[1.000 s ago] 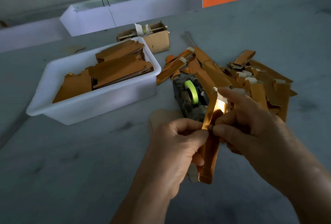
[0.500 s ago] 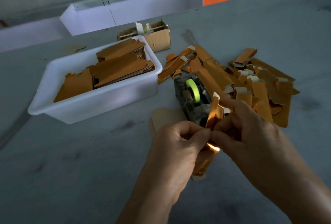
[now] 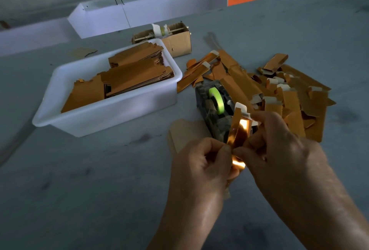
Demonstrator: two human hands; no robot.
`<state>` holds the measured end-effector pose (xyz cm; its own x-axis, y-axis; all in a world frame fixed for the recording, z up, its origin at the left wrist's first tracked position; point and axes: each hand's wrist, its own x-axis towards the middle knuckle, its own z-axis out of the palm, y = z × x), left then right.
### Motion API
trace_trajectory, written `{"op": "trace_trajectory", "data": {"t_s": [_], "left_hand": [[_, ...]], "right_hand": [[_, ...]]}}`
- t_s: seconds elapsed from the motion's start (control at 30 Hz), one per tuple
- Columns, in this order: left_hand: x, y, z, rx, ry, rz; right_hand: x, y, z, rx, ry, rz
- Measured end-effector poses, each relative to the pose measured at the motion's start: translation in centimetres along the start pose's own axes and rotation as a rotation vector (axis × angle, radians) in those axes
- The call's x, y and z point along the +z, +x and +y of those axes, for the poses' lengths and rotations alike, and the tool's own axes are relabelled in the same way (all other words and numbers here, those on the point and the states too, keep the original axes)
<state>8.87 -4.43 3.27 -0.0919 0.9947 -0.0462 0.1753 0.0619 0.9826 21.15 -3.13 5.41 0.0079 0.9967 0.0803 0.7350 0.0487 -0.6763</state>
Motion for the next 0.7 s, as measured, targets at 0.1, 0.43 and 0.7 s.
{"op": "trace_trajectory", "data": {"t_s": [0.1,0.43,0.7], "left_hand": [[-0.2,-0.2,-0.2,0.018,0.016,0.024],[-1.7,-0.2,0.2,-0.039,-0.045,-0.114],[-3.5,1.7,-1.9,-0.013,0.582,0.293]], "right_hand": [[-0.1,0.0,-0.2,0.029,-0.097,-0.009],[0.4,0.4,1.4,0.023,0.512,-0.172],[-0.9,4.6,3.4,0.001,0.312,0.187]]}}
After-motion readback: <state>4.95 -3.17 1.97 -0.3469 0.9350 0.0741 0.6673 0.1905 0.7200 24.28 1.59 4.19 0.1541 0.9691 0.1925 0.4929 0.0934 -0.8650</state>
